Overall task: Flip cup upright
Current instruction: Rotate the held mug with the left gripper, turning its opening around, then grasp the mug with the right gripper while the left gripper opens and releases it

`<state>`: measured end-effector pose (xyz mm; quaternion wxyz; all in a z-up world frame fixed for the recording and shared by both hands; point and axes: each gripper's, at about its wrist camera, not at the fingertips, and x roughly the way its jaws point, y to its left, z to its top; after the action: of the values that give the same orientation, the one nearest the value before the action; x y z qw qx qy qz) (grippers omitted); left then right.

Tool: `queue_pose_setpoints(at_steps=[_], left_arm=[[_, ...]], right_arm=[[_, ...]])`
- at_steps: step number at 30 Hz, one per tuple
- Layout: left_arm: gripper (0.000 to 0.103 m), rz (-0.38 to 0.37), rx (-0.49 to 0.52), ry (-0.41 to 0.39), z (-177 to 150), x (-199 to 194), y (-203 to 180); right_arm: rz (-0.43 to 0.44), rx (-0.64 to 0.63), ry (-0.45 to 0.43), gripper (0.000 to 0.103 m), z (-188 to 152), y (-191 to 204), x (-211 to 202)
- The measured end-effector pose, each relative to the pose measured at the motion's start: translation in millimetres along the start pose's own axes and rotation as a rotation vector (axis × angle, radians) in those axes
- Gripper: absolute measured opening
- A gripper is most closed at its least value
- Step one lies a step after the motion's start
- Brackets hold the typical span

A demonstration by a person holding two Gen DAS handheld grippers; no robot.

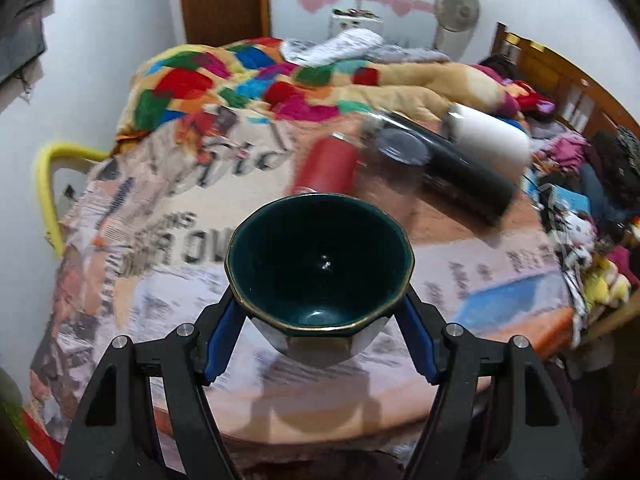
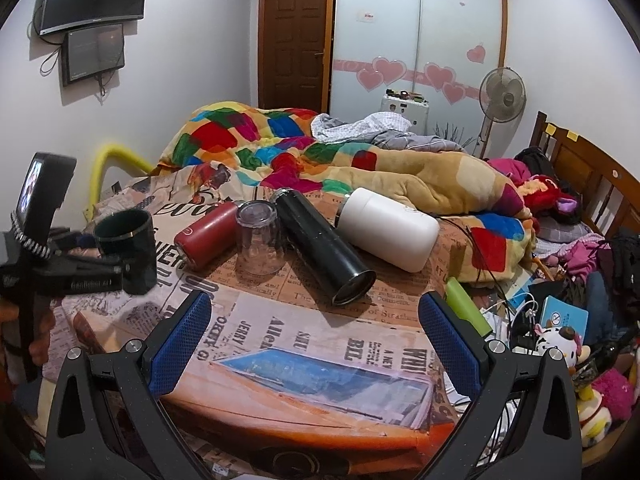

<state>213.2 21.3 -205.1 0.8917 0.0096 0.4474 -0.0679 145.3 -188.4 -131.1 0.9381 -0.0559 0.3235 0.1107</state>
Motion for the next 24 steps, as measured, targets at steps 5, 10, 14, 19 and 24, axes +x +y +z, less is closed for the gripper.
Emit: queue_pose_setpoints(at_steps=[5, 10, 14, 19, 24], left_arm=[[0.071, -0.065, 0.065, 0.059, -16, 9, -40], [0.071, -0.131, 0.086, 0.125, -19, 30, -66], [0.071, -0.140, 0.103, 0.107, -10, 38, -83], [0.071, -0.147, 0.076, 0.095, 2, 57, -87], [0.071, -0.156, 0.058, 0.110, 6, 76, -84]], right_arm=[[-0.008, 0.012, 0.008, 0.103, -3, -8, -1], [-0.012, 0.018, 0.017, 0.103, -8, -14, 0], [-0.015, 0.022, 0.028, 0.103, -11, -18, 3], [-0.016, 0.038, 0.051, 0.103, -13, -25, 14], [-0.010, 0.056, 0.080, 0.103, -16, -29, 27]])
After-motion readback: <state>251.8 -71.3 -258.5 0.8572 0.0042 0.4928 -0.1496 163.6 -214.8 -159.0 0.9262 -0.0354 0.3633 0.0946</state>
